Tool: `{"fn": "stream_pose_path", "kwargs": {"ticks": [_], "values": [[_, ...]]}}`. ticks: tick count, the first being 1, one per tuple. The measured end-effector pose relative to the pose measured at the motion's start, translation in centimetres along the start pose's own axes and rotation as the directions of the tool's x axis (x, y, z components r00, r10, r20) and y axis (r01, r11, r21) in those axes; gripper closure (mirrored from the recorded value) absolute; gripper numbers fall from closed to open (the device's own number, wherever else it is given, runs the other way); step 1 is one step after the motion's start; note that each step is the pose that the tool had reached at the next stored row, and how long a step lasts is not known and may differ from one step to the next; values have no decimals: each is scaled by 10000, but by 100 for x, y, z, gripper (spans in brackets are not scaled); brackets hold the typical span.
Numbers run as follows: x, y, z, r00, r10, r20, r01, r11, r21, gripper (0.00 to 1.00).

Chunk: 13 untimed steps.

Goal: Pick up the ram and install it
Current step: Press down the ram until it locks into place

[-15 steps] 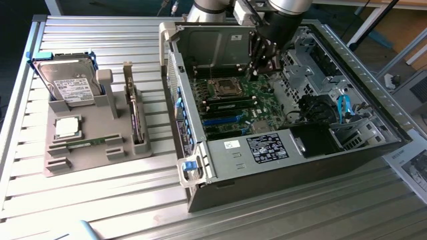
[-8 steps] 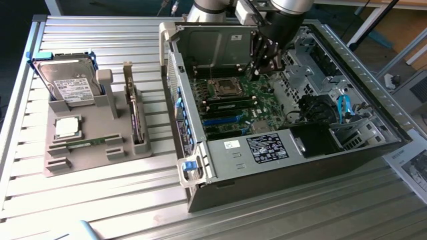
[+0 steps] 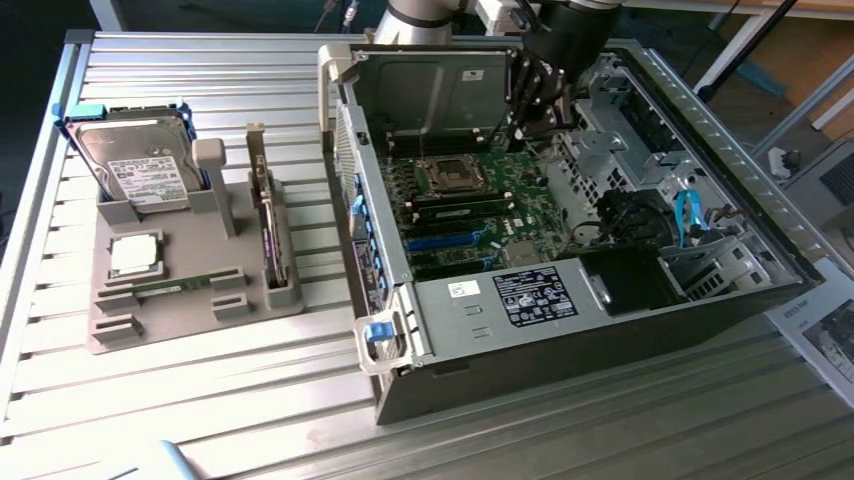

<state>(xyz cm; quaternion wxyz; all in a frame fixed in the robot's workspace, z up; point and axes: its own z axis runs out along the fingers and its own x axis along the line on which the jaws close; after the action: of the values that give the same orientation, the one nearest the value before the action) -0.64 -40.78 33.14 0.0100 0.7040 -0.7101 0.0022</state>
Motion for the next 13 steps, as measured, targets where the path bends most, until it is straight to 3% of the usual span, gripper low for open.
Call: {"fn": "stream_pose_path", "kwargs": {"ticks": [12, 13], "values": [[0, 0, 0, 10000, 8, -2, -8, 10000, 0, 90], [0, 0, 0, 9998, 206, -1, -206, 9998, -4, 90]]}}
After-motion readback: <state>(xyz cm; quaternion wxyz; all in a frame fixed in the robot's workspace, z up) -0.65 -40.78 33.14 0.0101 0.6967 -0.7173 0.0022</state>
